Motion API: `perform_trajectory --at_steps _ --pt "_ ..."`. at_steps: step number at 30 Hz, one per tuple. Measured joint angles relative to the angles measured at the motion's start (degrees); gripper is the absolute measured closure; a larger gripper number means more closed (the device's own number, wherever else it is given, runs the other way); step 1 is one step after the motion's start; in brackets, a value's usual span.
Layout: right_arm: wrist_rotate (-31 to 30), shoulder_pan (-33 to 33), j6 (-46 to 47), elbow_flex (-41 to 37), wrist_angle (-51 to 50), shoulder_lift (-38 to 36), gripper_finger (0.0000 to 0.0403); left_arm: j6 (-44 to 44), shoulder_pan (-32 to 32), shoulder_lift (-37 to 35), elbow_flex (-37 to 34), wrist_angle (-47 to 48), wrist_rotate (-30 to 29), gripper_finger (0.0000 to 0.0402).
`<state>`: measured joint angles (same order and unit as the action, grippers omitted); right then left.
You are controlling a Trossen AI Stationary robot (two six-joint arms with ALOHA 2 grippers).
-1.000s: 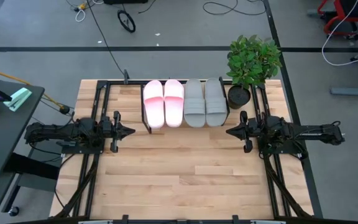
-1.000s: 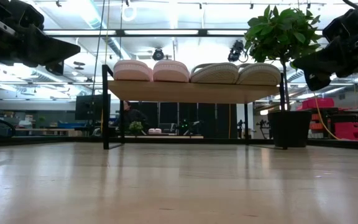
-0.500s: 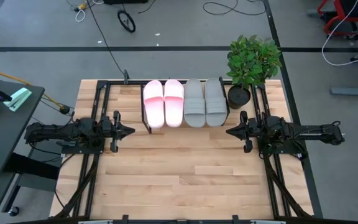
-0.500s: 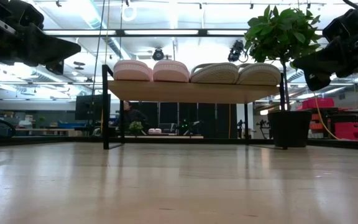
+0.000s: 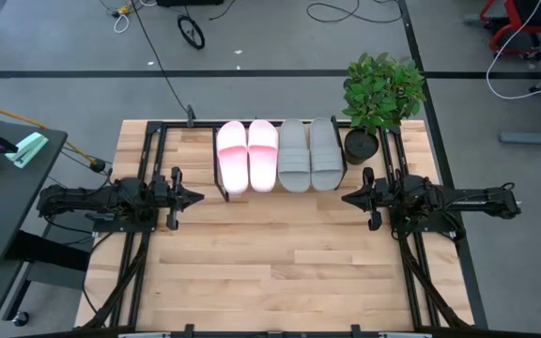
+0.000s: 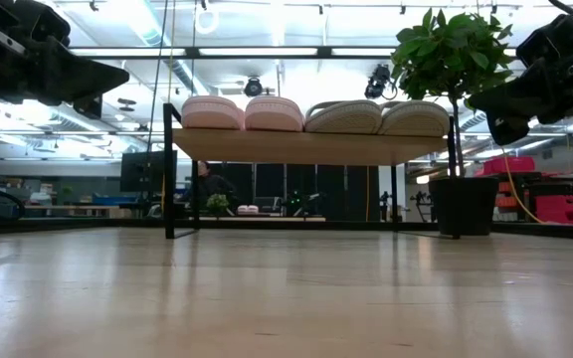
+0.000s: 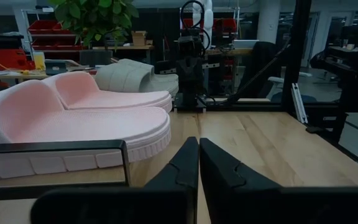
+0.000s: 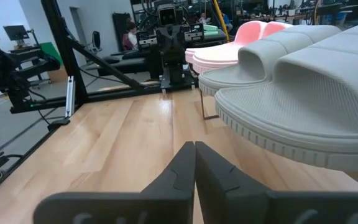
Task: Pick and place slides into the shelf
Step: Return to Home Position
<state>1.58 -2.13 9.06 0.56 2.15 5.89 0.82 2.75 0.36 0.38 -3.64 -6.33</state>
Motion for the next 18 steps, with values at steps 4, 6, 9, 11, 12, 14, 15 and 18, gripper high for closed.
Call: perform_trajectory --at_steps 4,6,9,11,12,14,15,18 --pt "0.0 0.0 0.0 0.0 0.0 0.0 0.0388 0.0 0.0 0.0 0.0 0.0 0.0 0.0385" --pt "0.0 0.0 0.0 0.0 0.0 0.0 0.0388 0.0 0.0 0.0 0.0 0.0 0.0 0.0381" --pt "0.0 0.0 0.0 0.0 0.0 0.0 0.0388 0.0 0.0 0.0 0.0 0.0 0.0 0.0375" --pt "0.0 0.0 0.0 0.0 0.0 0.0 0.0388 0.0 0.0 0.0 0.0 0.0 0.0 0.0371" --pt "0.0 0.0 0.0 0.0 0.0 0.0 0.0388 0.0 0.0 0.0 0.0 0.0 0.0 0.0369" --pt "0.0 0.0 0.0 0.0 0.0 0.0 0.0388 0.0 0.0 0.0 0.0 0.0 0.0 0.0367" --pt "0.0 0.0 0.0 0.0 0.0 0.0 0.0388 0.0 0.0 0.0 0.0 0.0 0.0 0.0366" --pt "0.0 0.0 0.0 0.0 0.0 0.0 0.0389 0.0 0.0 0.0 0.0 0.0 0.0 0.0367"
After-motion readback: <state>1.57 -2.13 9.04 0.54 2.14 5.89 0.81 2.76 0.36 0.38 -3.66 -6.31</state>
